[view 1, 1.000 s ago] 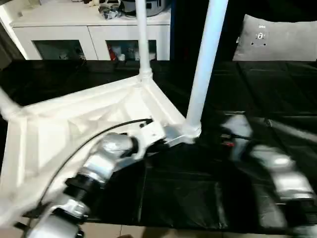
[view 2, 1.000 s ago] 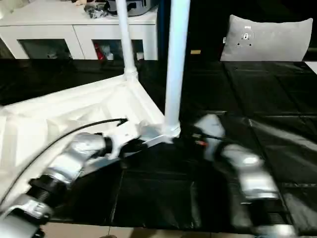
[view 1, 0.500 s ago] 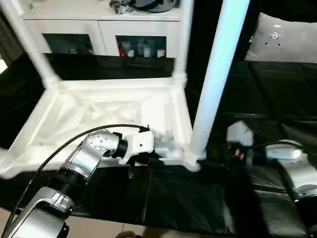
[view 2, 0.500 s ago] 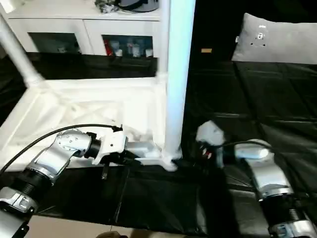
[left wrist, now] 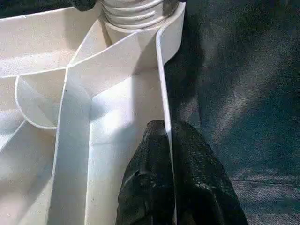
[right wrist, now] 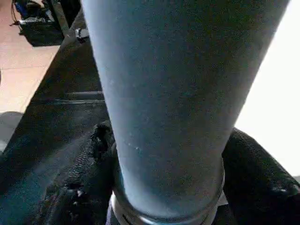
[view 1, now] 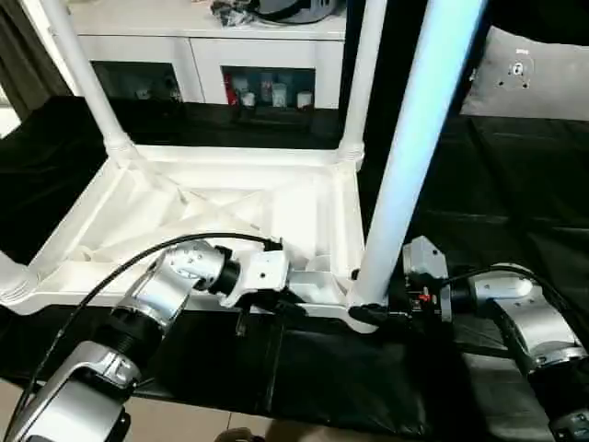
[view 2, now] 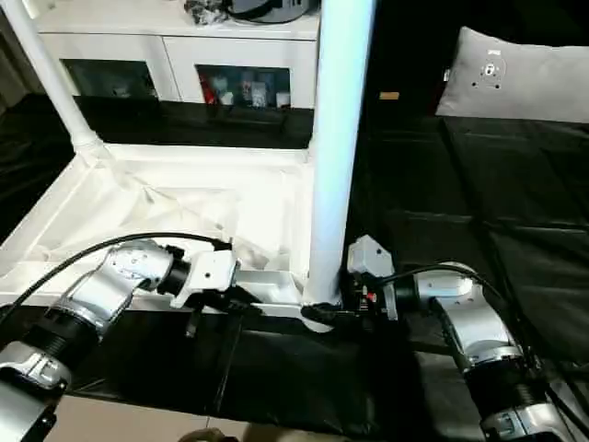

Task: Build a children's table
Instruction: Rotate leg to tighten

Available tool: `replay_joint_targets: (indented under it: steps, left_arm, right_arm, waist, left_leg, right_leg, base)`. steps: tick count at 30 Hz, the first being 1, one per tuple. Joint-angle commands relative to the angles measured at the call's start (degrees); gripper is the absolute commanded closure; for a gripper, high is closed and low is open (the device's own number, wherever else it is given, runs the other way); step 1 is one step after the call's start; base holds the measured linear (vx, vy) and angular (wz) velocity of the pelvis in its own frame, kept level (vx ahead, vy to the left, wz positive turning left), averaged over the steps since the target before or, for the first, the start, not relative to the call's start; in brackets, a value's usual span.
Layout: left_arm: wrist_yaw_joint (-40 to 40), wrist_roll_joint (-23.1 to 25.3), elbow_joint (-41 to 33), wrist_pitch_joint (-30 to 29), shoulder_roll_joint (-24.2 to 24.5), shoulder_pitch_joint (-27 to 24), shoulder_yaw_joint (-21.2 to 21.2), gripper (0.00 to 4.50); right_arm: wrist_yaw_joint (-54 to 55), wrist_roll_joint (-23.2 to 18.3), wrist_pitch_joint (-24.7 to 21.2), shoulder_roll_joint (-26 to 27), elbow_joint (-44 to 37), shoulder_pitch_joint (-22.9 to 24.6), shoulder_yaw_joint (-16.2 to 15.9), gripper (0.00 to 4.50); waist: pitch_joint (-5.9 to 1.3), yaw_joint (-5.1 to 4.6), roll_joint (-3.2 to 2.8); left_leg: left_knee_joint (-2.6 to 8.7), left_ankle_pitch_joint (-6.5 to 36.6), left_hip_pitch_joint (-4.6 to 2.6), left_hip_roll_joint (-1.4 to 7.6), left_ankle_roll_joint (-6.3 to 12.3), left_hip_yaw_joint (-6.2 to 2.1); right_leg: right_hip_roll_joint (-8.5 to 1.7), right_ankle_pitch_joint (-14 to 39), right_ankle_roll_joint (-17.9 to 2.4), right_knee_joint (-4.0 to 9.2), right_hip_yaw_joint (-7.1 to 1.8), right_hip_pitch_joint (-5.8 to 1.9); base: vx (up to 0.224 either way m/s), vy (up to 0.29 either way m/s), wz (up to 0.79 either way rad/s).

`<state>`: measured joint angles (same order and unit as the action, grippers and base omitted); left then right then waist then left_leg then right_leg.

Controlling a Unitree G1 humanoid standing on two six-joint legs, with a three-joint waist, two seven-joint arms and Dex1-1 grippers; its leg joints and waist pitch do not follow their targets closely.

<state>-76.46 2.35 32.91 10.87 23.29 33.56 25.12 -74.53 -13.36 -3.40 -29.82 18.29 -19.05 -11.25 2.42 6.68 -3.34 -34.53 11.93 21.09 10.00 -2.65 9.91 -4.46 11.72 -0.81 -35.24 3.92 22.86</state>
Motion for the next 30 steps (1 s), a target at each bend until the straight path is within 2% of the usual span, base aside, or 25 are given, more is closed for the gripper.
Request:
replay_joint_targets:
  steps: [1,5,8,10,12,13,14,15,16,17,18,20,21,22,23,26,27,30]
  left_arm:
    - [-3.43,1.91,1.32,1.12,0.06,-0.75,3.08,4.5]
    - [-2.02,-0.41,-0.22,-2.36,-1.12,-2.03,1.52,4.5]
    - [2.11,-0.15,-0.8,-6.44,-2.24,-2.36,0.23,4.5]
    - [6.69,0.1,-1.14,-9.78,-3.7,-2.59,-1.17,4.5]
    - [12.96,0.64,-3.32,-14.95,-5.89,-3.6,-2.63,4.5]
    - [15.07,0.91,-4.91,-17.33,-6.74,-4.24,-2.89,4.5]
    - [16.55,0.98,-5.89,-19.0,-7.46,-4.57,-3.19,4.5]
    - [18.2,1.14,-6.87,-20.71,-8.25,-4.81,-3.51,4.5]
    - [18.82,1.25,-7.11,-21.21,-8.56,-4.84,-3.62,4.5]
    - [23.11,2.02,-8.64,-24.43,-10.73,-5.0,-4.5,4.5]
    - [23.86,2.21,-8.98,-25.03,-11.14,-5.05,-4.68,4.5]
    - [29.26,3.8,-9.43,-28.1,-14.16,-4.6,-5.3,4.5]
    - [30.37,4.15,-9.53,-28.76,-14.77,-4.51,-5.37,4.5]
    - [31.32,4.65,-9.38,-29.31,-15.5,-4.22,-5.08,4.5]
    - [32.04,5.25,-9.4,-29.79,-15.89,-4.07,-4.8,4.5]
    - [32.59,7.0,-8.15,-28.96,-14.67,-3.5,-3.95,4.5]
    - [32.67,7.34,-7.77,-28.92,-14.01,-3.42,-4.15,4.5]
    - [32.34,7.85,-6.76,-27.43,-12.76,-3.29,-4.32,4.5]
  right_arm:
    - [-1.26,-0.74,-0.88,0.0,-1.04,0.51,-0.04,1.74]
    - [0.88,-1.78,-2.27,1.25,-2.15,1.83,0.41,1.76]
    - [6.46,-0.39,-4.32,3.22,-1.72,1.57,0.86,1.76]
    - [14.1,2.15,-7.42,6.02,-0.52,0.5,1.13,1.76]
    - [25.43,4.44,-11.99,11.38,0.24,-0.73,2.18,1.76]
    - [29.71,4.55,-14.31,13.68,0.38,-1.2,3.01,1.76]
    - [32.31,4.61,-15.6,15.13,0.74,-1.61,3.54,1.76]
    - [34.7,5.01,-16.17,16.43,1.15,-1.99,3.9,1.76]
    - [35.52,5.18,-16.25,16.83,1.36,-2.13,4.03,1.76]
    - [41.0,6.21,-16.83,19.46,2.82,-3.05,4.96,1.77]
    - [41.9,6.36,-16.97,19.87,3.0,-3.15,5.15,1.77]
    - [45.9,7.33,-15.69,21.88,5.43,-4.08,5.65,1.77]
    - [46.56,7.51,-15.36,22.27,5.83,-4.22,5.73,1.77]
    - [46.63,7.28,-15.06,22.84,5.74,-4.16,5.87,1.77]
    - [46.72,6.93,-15.52,23.62,4.86,-3.87,6.43,1.21]
    - [44.97,5.58,-16.25,23.37,2.22,-3.05,6.87,1.01]
    - [43.92,5.67,-15.76,22.42,1.48,-2.69,6.93,0.86]
    - [42.4,5.69,-14.36,20.32,0.84,-2.17,7.06,0.55]
  waist:
    - [-3.61,-0.17,0.92]
    - [-3.58,-0.15,1.1]
    - [-3.39,-0.45,1.14]
    - [-2.91,-0.9,1.0]
    - [-2.37,-1.87,1.09]
    - [-2.13,-2.37,1.22]
    - [-1.84,-3.1,1.01]
    - [-2.06,-3.86,1.11]
    - [-2.12,-4.16,1.03]
    - [-2.21,-4.54,1.07]
    - [-2.01,-4.92,1.22]
    - [-2.14,-5.07,1.51]
    - [-2.2,-4.98,1.4]
    - [-2.15,-4.98,1.71]
    - [-2.24,-4.77,1.58]
    - [-2.49,-4.42,1.59]
    - [-2.48,-4.31,1.08]
    - [-2.47,-4.21,1.2]
  left_leg:
    - [3.53,4.78,-0.18,3.37,6.4,-0.81]
    - [3.68,5.42,-0.32,3.5,5.71,-0.81]
    - [3.8,5.71,-0.09,3.36,5.43,-0.84]
    - [4.24,7.98,-0.33,3.26,4.0,-0.86]
    - [4.8,12.61,-0.72,2.93,1.03,-1.12]
    - [5.14,13.67,-0.6,3.07,0.15,-1.34]
    - [5.53,16.75,-0.78,2.93,-0.93,-1.65]
    - [5.44,18.48,-1.28,2.81,-1.45,-1.83]
    - [5.45,18.55,-1.21,2.92,-1.56,-1.93]
    - [5.43,18.18,-1.26,3.01,-1.32,-1.81]
    - [5.46,18.15,-1.14,2.9,-1.19,-1.77]
    - [5.28,17.5,-1.21,2.75,-0.56,-1.65]
    - [5.11,16.82,-1.28,2.78,-0.24,-1.43]
    - [5.15,16.49,-1.15,2.76,0.05,-1.39]
    - [5.22,15.49,-0.96,2.81,0.43,-1.43]
    - [5.17,13.36,-0.83,2.88,1.45,-1.3]
    - [5.16,12.69,-0.76,2.85,1.64,-1.3]
    - [5.08,12.92,-0.67,2.76,1.92,-1.18]
  right_leg:
    - [-4.31,3.32,-14.71,3.53,-2.71,-3.19]
    - [-4.37,4.69,-14.61,3.57,-2.76,-3.16]
    - [-4.37,6.08,-14.23,3.78,-2.7,-3.22]
    - [-4.32,11.92,-13.22,4.48,-2.65,-2.95]
    - [-4.53,22.99,-10.1,5.68,-2.62,-2.94]
    - [-4.5,24.92,-9.5,5.52,-2.63,-3.06]
    - [-4.5,29.9,-7.67,6.13,-2.35,-2.92]
    - [-4.61,31.88,-6.67,6.56,-2.39,-2.69]
    - [-4.68,31.33,-6.71,6.47,-2.52,-2.73]
    - [-4.52,29.22,-7.16,6.51,-2.75,-2.48]
    - [-4.39,28.49,-7.66,6.5,-2.71,-2.36]
    - [-4.42,28.17,-7.78,6.66,-2.77,-2.33]
    - [-4.4,26.94,-8.14,6.64,-2.97,-2.21]
    - [-4.37,26.54,-8.28,6.68,-2.99,-2.26]
    - [-4.33,25.19,-8.39,6.47,-3.0,-2.46]
    - [-4.26,20.28,-9.13,6.07,-3.17,-2.66]
    - [-4.23,18.46,-9.73,5.89,-3.15,-2.78]
    - [-4.24,17.59,-10.28,5.93,-3.08,-2.98]
  base:
    - [0.0,0.0,0.0]
    - [0.0,0.0,0.0]
    - [0.0,0.0,0.0]
    - [0.0,0.0,0.0]
    - [0.0,0.0,0.0]
    - [0.0,0.0,0.0]
    - [0.0,0.0,0.0]
    - [0.0,0.0,0.0]
    - [0.0,0.0,0.0]
    - [0.0,0.0,0.0]
    - [0.0,0.0,0.0]
    - [0.0,0.0,0.0]
    - [0.0,0.0,0.0]
    - [0.0,0.0,0.0]
    - [0.0,0.0,0.0]
    - [0.0,0.0,0.0]
    - [0.0,0.0,0.0]
    - [0.0,0.0,0.0]
